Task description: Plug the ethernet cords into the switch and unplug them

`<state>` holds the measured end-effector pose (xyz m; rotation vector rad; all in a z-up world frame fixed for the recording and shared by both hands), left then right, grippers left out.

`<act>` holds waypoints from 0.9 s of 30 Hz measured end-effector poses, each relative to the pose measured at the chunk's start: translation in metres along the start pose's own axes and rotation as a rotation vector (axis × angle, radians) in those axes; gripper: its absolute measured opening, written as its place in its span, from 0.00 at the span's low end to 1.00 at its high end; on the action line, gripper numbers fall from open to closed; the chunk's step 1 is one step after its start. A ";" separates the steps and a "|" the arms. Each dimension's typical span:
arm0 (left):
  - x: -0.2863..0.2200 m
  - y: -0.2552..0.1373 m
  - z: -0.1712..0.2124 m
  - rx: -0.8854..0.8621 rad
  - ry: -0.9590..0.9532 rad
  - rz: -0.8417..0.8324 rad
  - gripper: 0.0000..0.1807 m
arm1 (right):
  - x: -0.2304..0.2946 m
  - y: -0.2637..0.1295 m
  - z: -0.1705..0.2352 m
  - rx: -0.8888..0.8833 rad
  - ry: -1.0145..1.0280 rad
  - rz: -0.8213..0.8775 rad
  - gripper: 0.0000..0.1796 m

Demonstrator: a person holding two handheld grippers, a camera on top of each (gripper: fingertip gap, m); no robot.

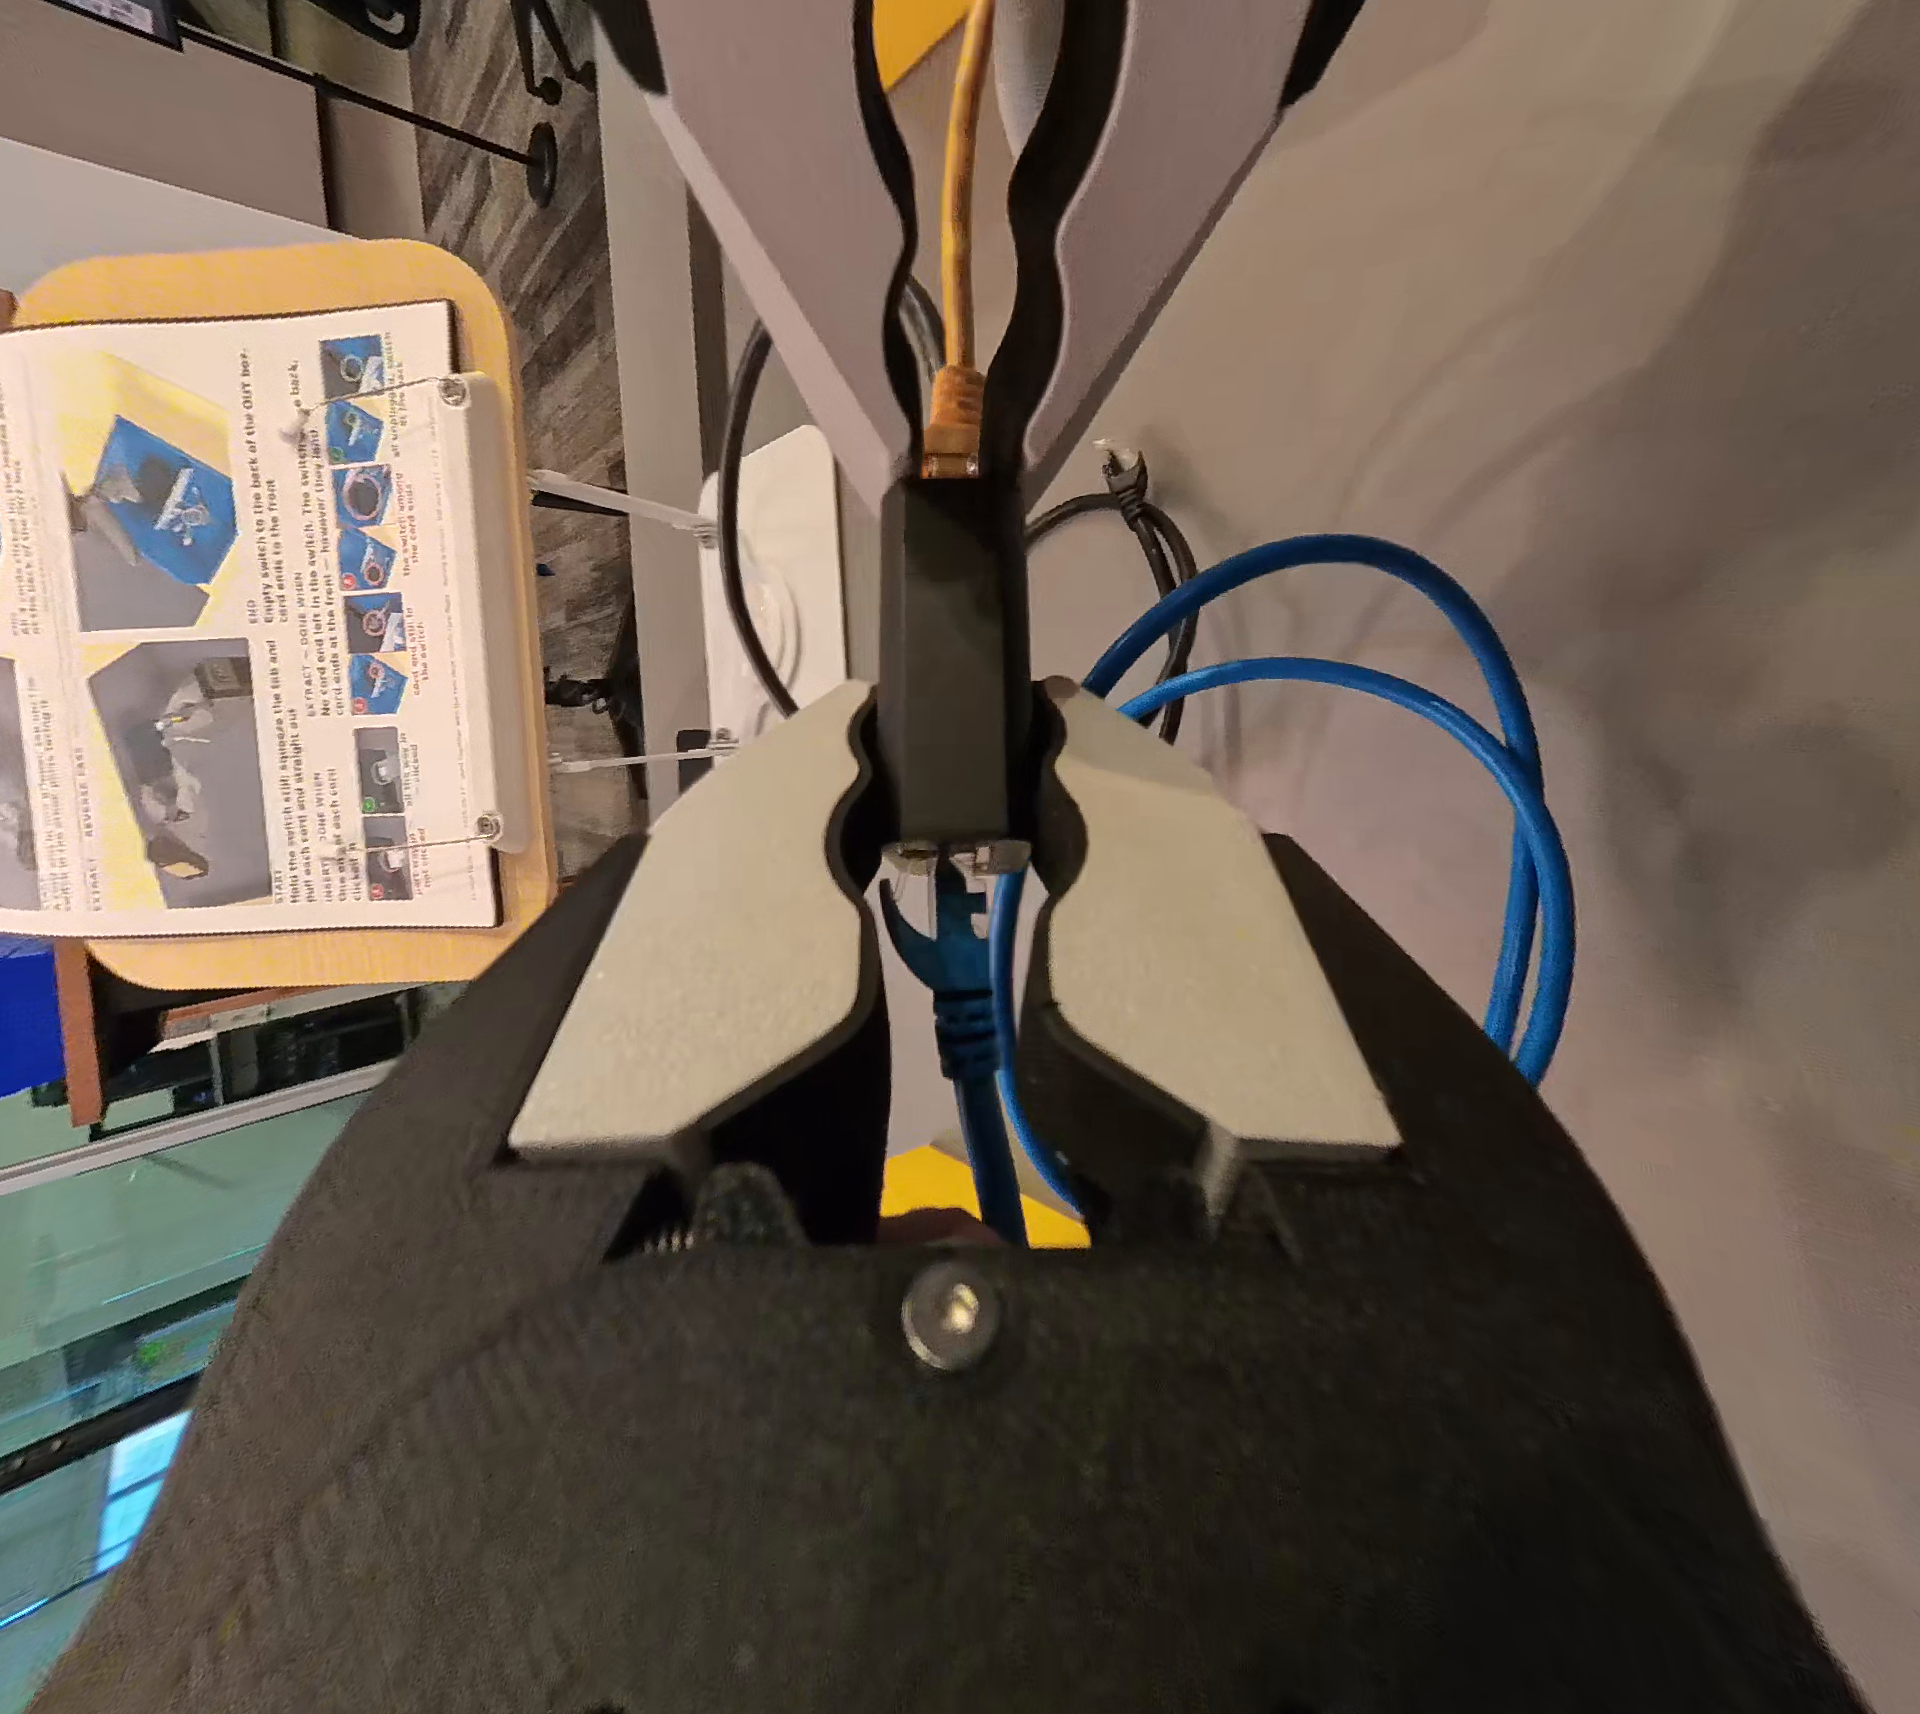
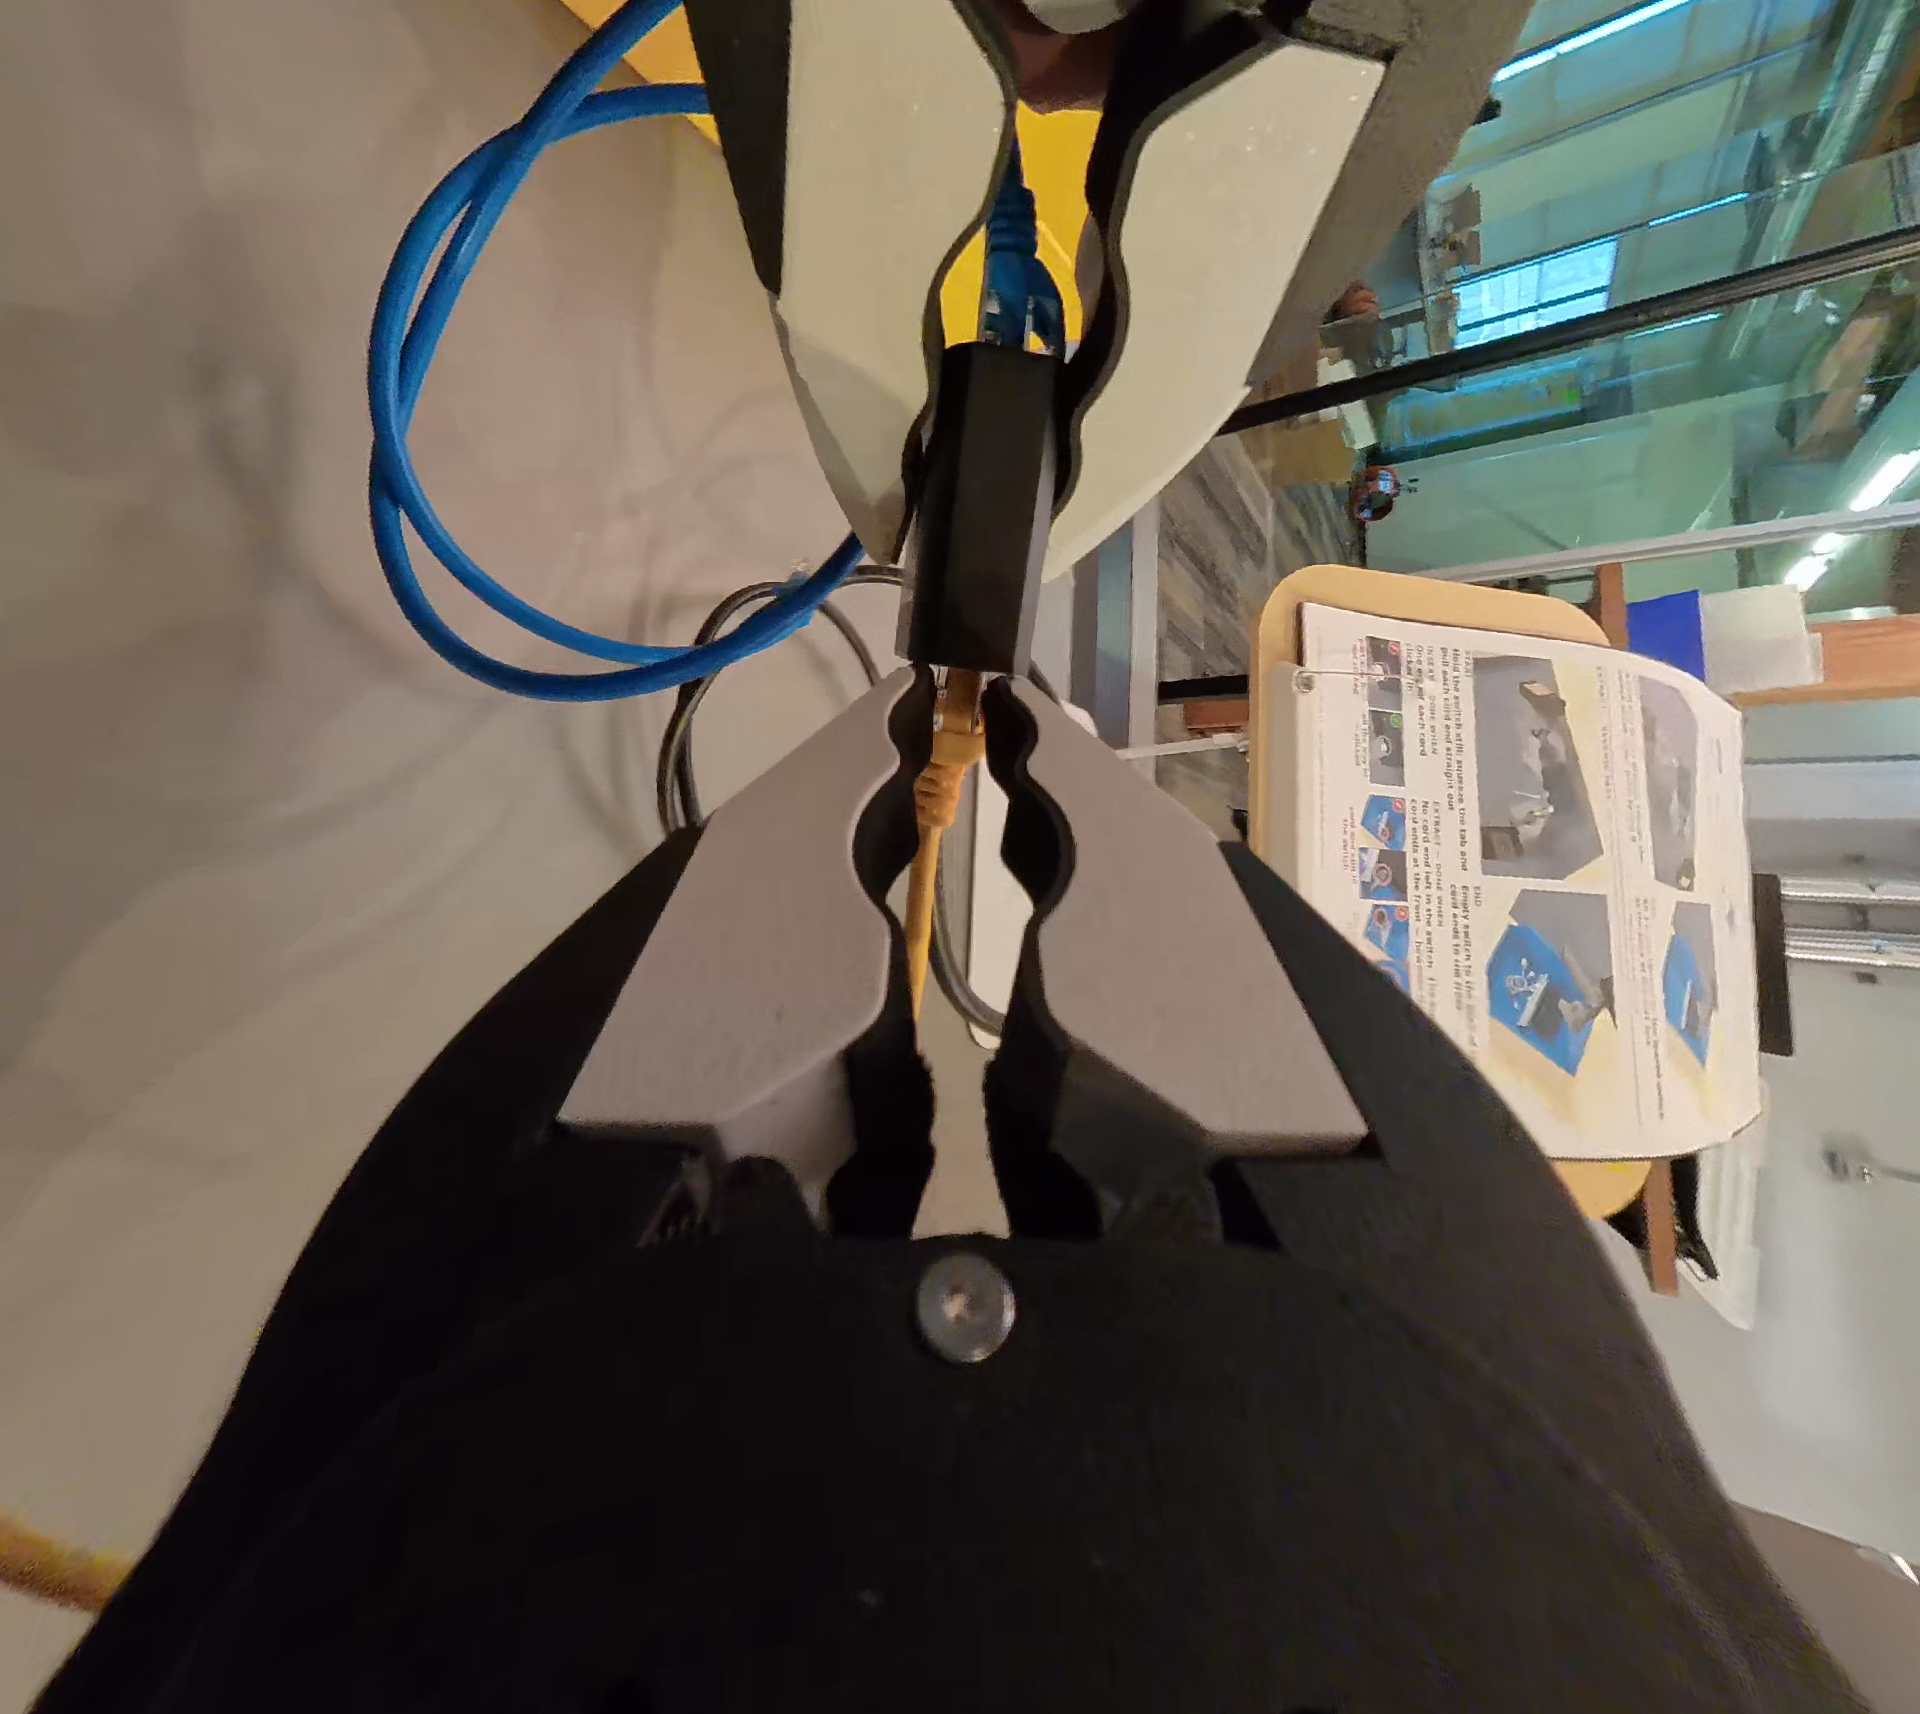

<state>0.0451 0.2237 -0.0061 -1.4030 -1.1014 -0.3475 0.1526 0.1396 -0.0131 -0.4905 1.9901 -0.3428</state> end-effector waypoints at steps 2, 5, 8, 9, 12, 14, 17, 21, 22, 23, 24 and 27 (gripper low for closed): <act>0.000 0.000 0.000 -0.006 -0.004 0.013 0.14 | -0.001 0.000 -0.001 0.012 -0.007 -0.030 0.04; 0.002 -0.001 0.001 -0.013 -0.027 0.022 0.14 | -0.003 -0.001 -0.001 0.012 0.005 -0.031 0.04; 0.001 0.000 0.004 -0.029 -0.045 0.027 0.14 | -0.003 -0.003 -0.003 0.023 0.016 -0.033 0.04; 0.001 0.000 0.004 -0.035 -0.047 0.029 0.14 | -0.003 -0.004 -0.003 0.021 0.027 -0.033 0.04; 0.003 -0.002 0.006 -0.031 -0.068 0.033 0.14 | -0.003 -0.008 -0.001 0.059 0.024 -0.015 0.04; 0.012 -0.009 0.026 0.041 -0.109 -0.020 0.14 | -0.010 -0.014 0.019 0.135 0.068 0.004 0.04; 0.024 -0.024 0.043 0.012 -0.189 -0.028 0.14 | -0.019 -0.029 0.028 0.104 0.135 0.009 0.04; 0.030 -0.028 0.040 0.042 -0.178 -0.060 0.14 | -0.051 -0.051 0.026 0.083 0.199 0.105 0.04; 0.030 -0.027 0.041 0.051 -0.183 -0.061 0.14 | -0.062 -0.060 0.028 0.089 0.224 0.146 0.04; 0.029 -0.026 0.043 0.055 -0.188 -0.064 0.14 | -0.073 -0.071 0.033 0.100 0.256 0.192 0.05; 0.028 -0.026 0.045 0.053 -0.197 -0.071 0.14 | -0.084 -0.083 0.042 0.124 0.282 0.242 0.04; 0.026 -0.025 0.051 0.040 -0.244 -0.079 0.14 | -0.109 -0.118 0.076 0.185 0.390 0.389 0.05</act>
Point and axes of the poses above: each gripper's, where its closed fingertips meet, y out along the fingers, z out of its underside, x = y × z across the jaws, the point moved 10 cm from there along -y, back along the fingers, and after that the axes turned 8 degrees about y, right-handed, at the moved point
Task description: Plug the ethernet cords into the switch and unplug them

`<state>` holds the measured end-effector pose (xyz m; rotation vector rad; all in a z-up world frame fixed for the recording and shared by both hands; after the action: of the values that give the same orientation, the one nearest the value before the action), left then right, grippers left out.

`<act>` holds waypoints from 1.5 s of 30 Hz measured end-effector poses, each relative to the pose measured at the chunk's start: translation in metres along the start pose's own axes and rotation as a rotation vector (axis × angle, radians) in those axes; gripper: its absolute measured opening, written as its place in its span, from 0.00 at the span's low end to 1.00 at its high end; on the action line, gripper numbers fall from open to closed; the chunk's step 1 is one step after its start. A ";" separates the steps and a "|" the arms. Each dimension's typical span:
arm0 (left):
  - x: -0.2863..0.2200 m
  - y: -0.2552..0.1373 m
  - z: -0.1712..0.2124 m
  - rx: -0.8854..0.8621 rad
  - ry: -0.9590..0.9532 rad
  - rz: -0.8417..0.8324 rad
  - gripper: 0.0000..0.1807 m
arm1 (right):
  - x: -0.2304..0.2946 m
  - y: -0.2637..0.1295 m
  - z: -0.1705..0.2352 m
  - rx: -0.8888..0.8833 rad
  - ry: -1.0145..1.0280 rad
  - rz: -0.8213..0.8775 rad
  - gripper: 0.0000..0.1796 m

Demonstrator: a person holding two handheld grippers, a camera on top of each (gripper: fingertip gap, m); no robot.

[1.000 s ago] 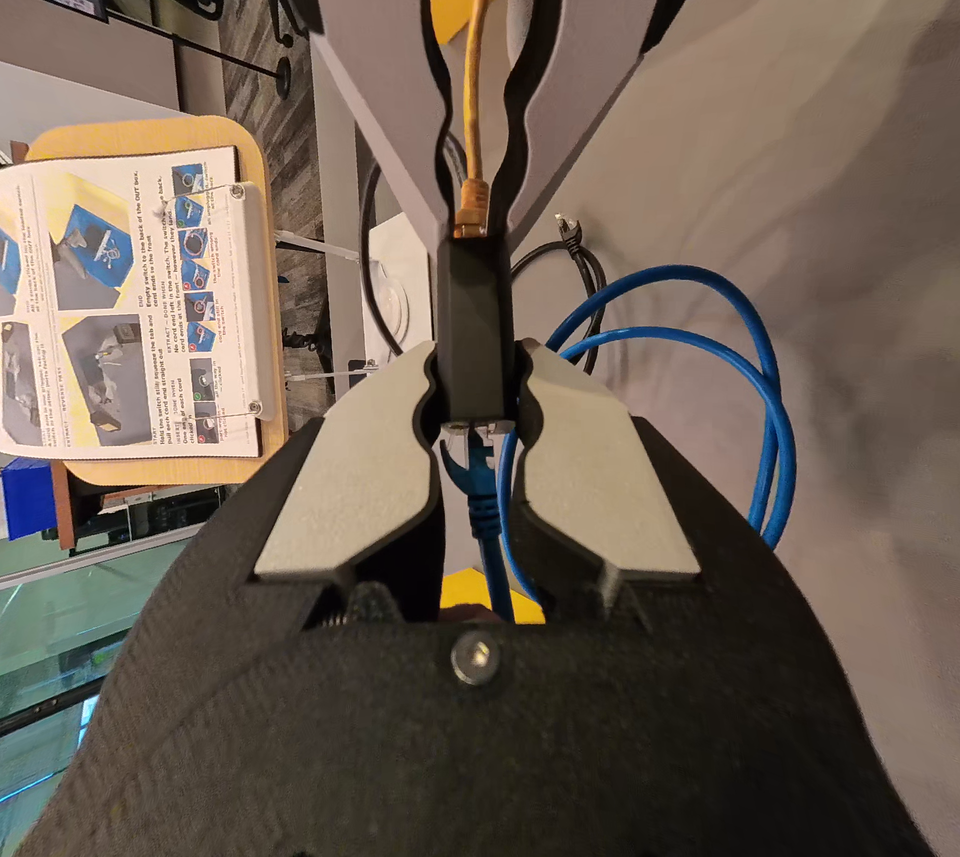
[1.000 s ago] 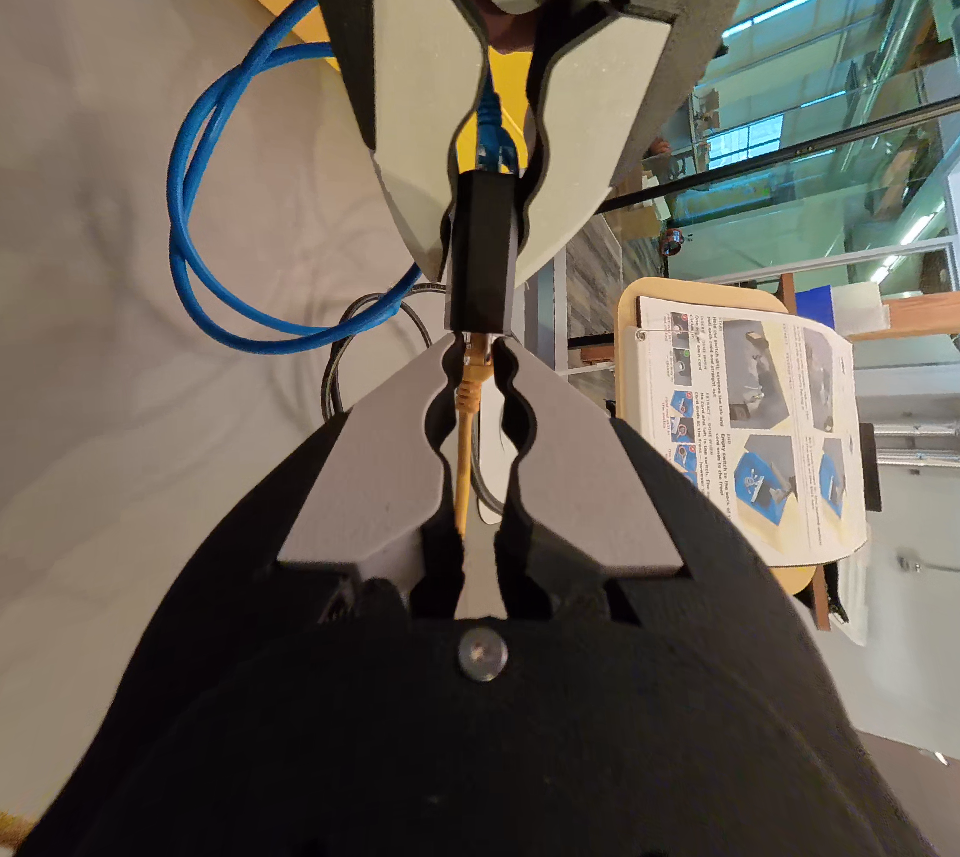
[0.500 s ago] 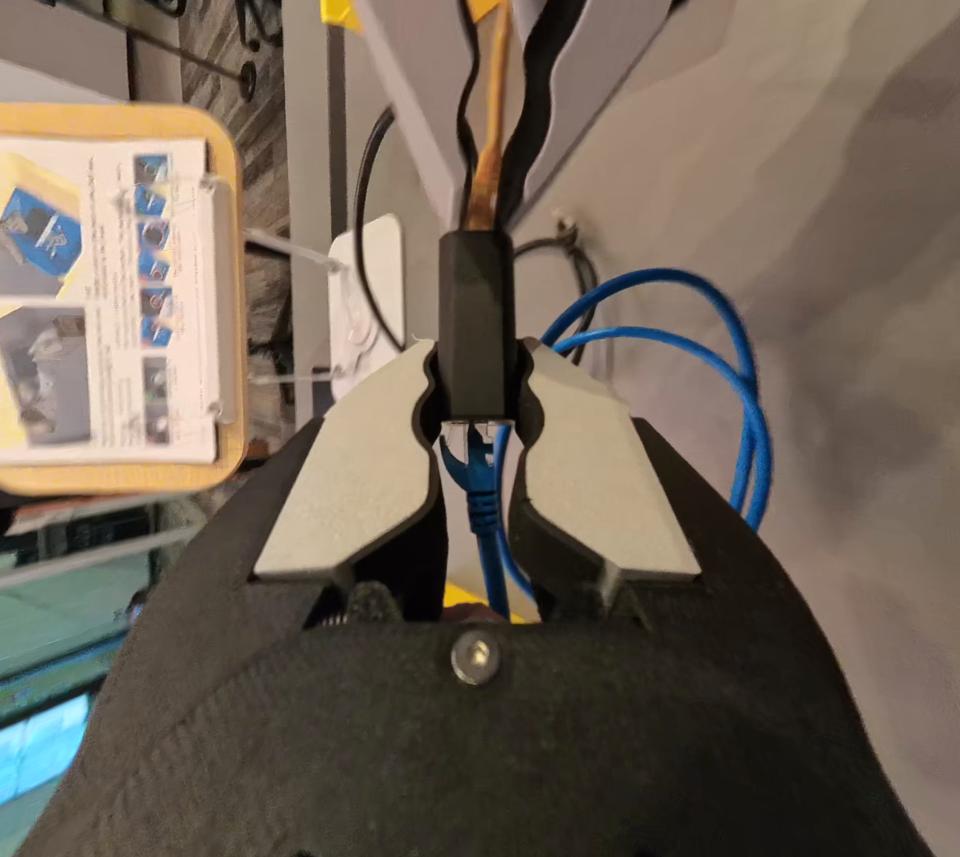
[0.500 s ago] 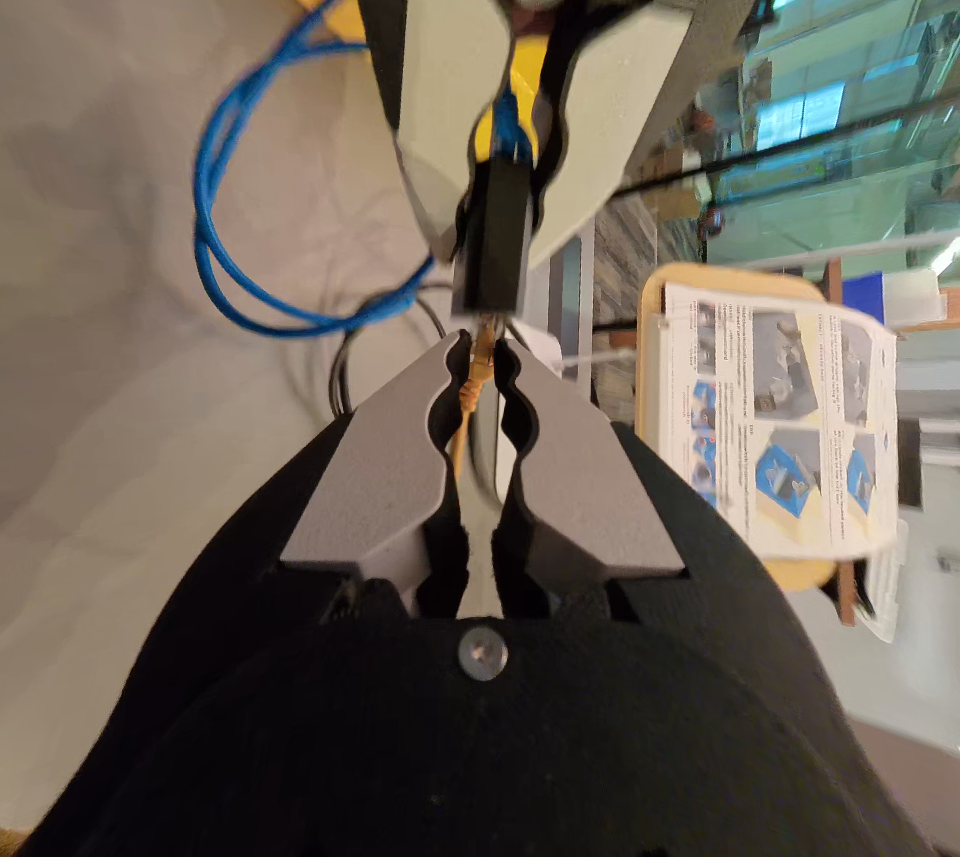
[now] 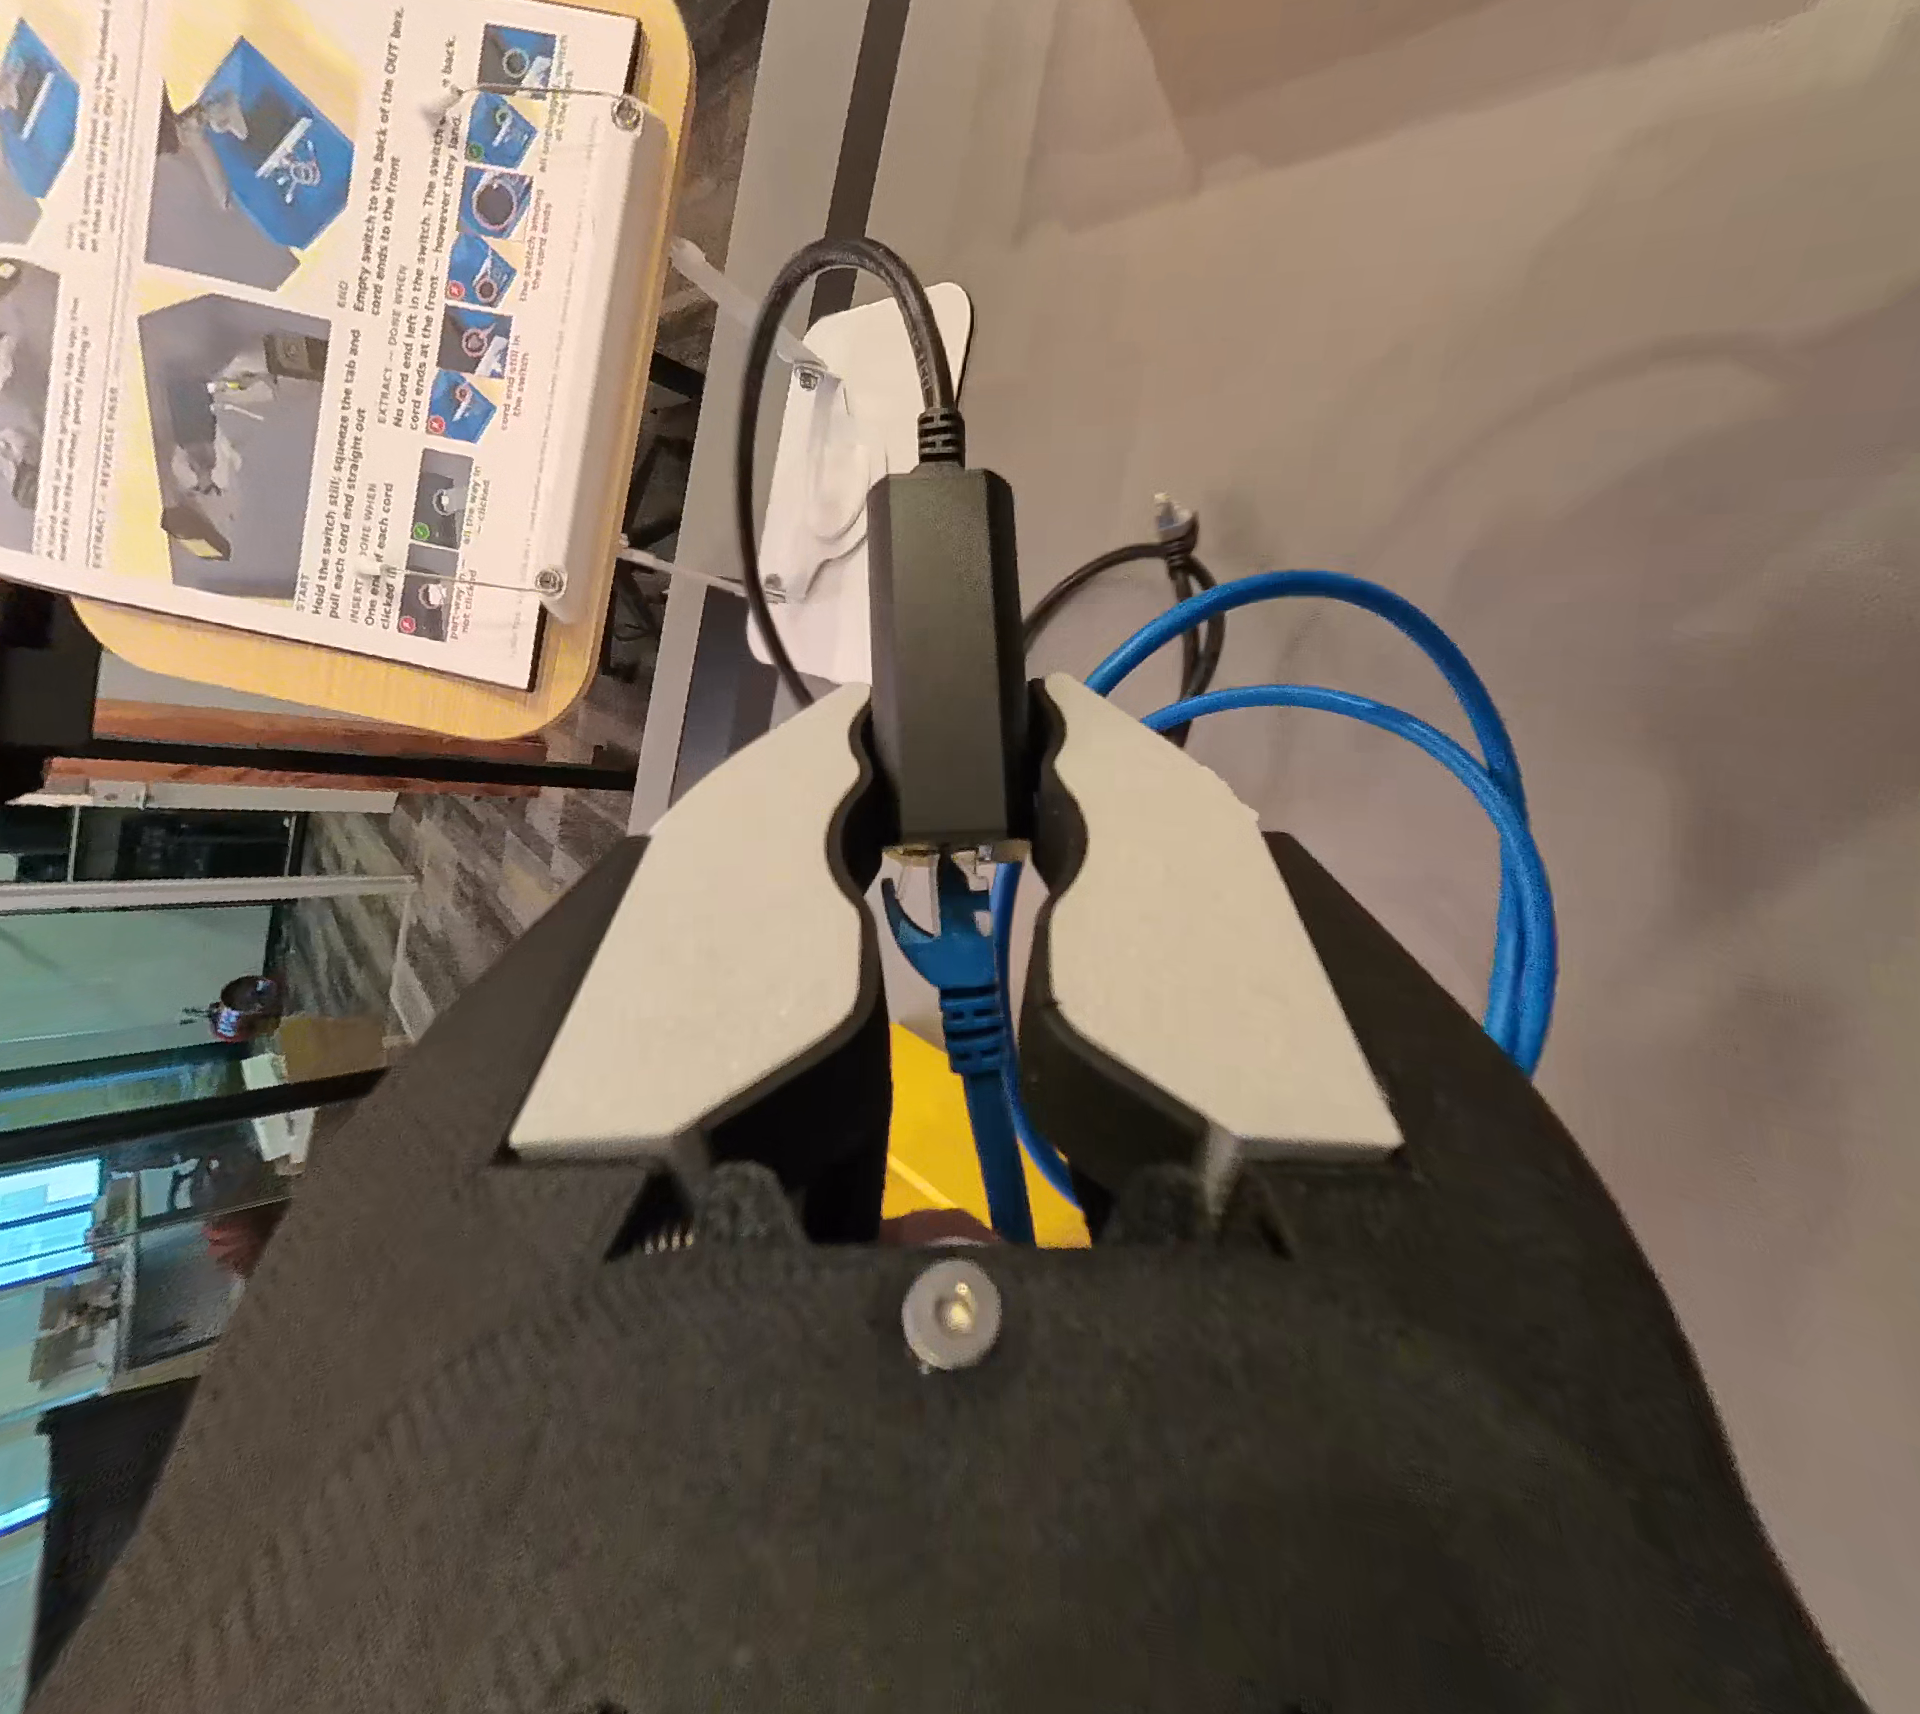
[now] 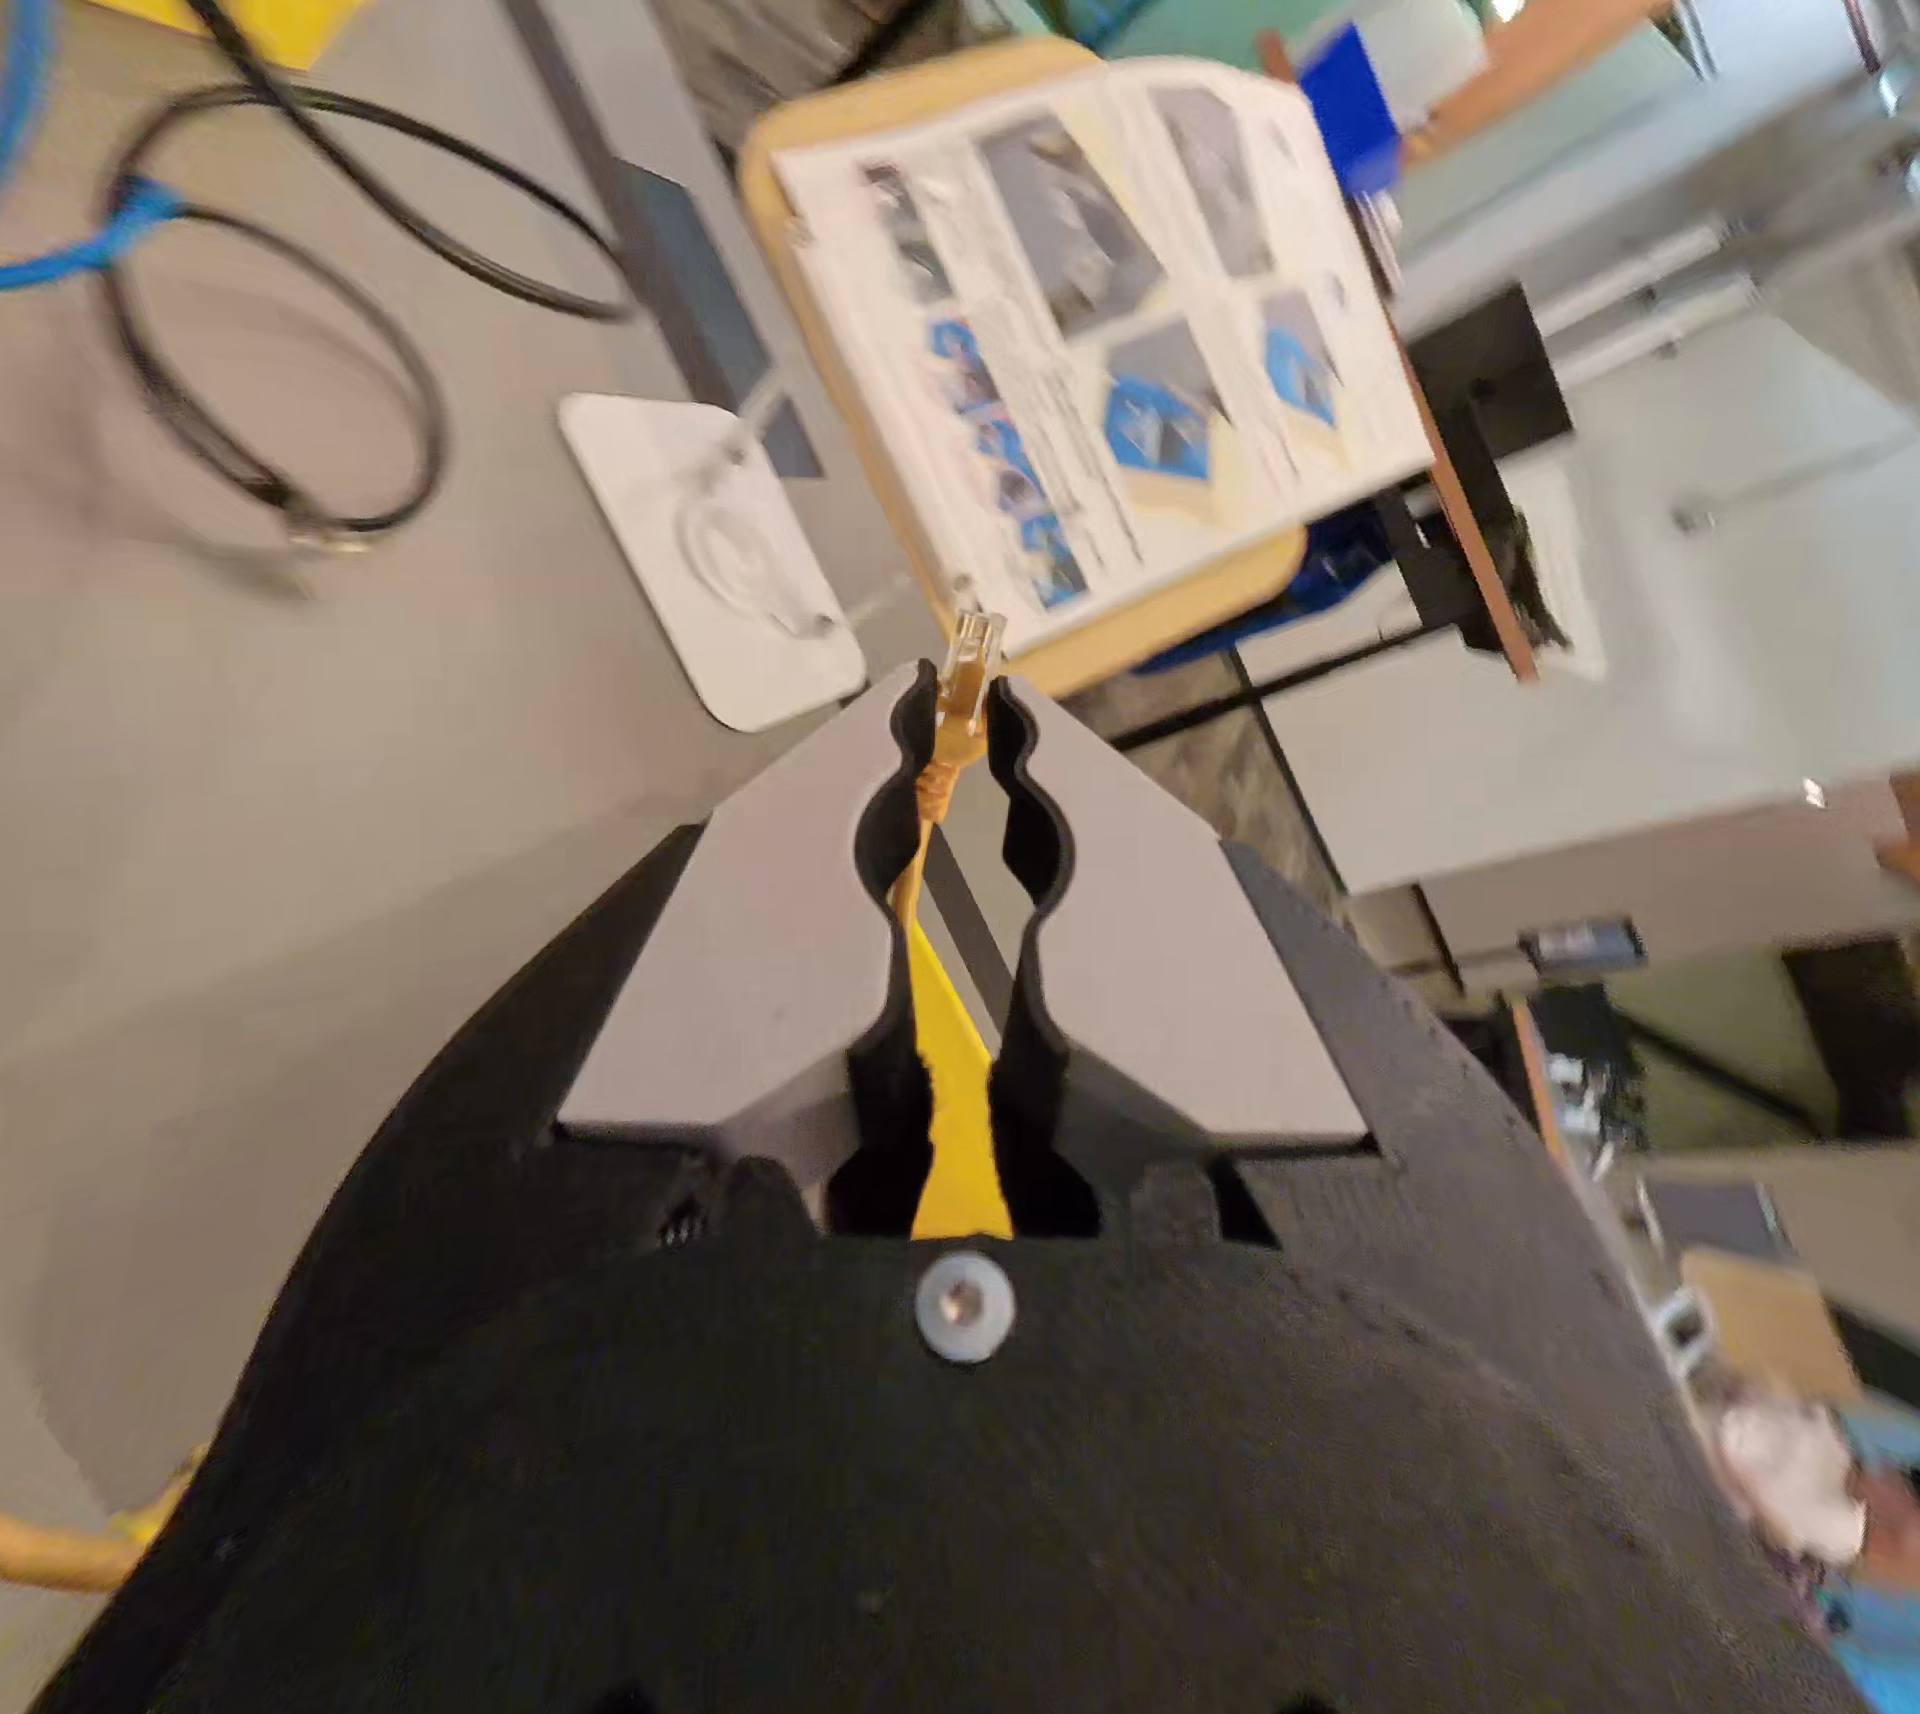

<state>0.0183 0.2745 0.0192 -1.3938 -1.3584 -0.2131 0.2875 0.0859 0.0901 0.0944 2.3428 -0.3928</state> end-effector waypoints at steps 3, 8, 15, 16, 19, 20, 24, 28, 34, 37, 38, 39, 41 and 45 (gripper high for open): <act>-0.002 0.003 0.002 0.005 -0.005 0.019 0.14 | -0.038 -0.015 0.038 0.060 0.137 0.145 0.05; -0.003 0.004 -0.003 0.006 0.009 0.014 0.14 | -0.066 -0.029 0.107 0.080 0.349 0.406 0.05; -0.006 0.008 -0.003 0.027 0.016 0.022 0.14 | -0.039 -0.015 0.209 0.190 0.576 0.574 0.05; -0.006 0.008 -0.003 0.028 0.016 0.021 0.14 | -0.030 -0.012 0.218 0.246 0.588 0.544 0.06; -0.005 0.009 -0.003 0.021 0.011 0.026 0.14 | -0.010 -0.011 0.235 0.387 0.598 0.445 0.08; -0.005 0.009 -0.003 0.020 0.011 0.025 0.14 | -0.006 -0.013 0.238 0.451 0.604 0.388 0.10; -0.005 0.012 -0.003 0.013 0.009 0.030 0.14 | -0.008 -0.033 0.226 0.501 0.541 0.337 0.20; -0.007 0.011 -0.006 -0.001 0.020 0.024 0.14 | -0.003 -0.045 0.156 0.301 0.385 0.231 0.21; -0.010 0.005 -0.015 -0.038 0.047 0.011 0.14 | 0.060 -0.017 0.031 -0.005 0.108 -0.098 0.22; -0.013 0.002 -0.020 -0.052 0.069 0.003 0.14 | 0.100 0.006 -0.013 -0.086 -0.055 -0.201 0.24; -0.014 0.001 -0.021 -0.056 0.079 0.001 0.14 | 0.114 0.013 -0.023 -0.107 -0.125 -0.223 0.25; -0.015 -0.001 -0.022 -0.060 0.092 0.000 0.14 | 0.126 0.019 -0.033 -0.130 -0.206 -0.222 0.24; -0.016 -0.004 -0.024 -0.074 0.108 -0.007 0.14 | 0.144 0.029 -0.047 -0.145 -0.335 -0.214 0.23; -0.017 -0.008 -0.029 -0.104 0.134 -0.013 0.14 | 0.156 0.045 -0.063 -0.195 -0.378 -0.233 0.21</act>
<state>0.0224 0.2402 0.0215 -1.4308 -1.2607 -0.3832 0.1413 0.1410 0.0131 -0.3224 2.0073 -0.2649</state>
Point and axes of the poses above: each gripper's, where its closed fingertips meet, y out along the fingers, z out of its underside, x = y × z across the jaws, the point moved 10 cm from there along -y, back along the fingers, and after that the axes turned 8 degrees about y, right-handed, at the moved point
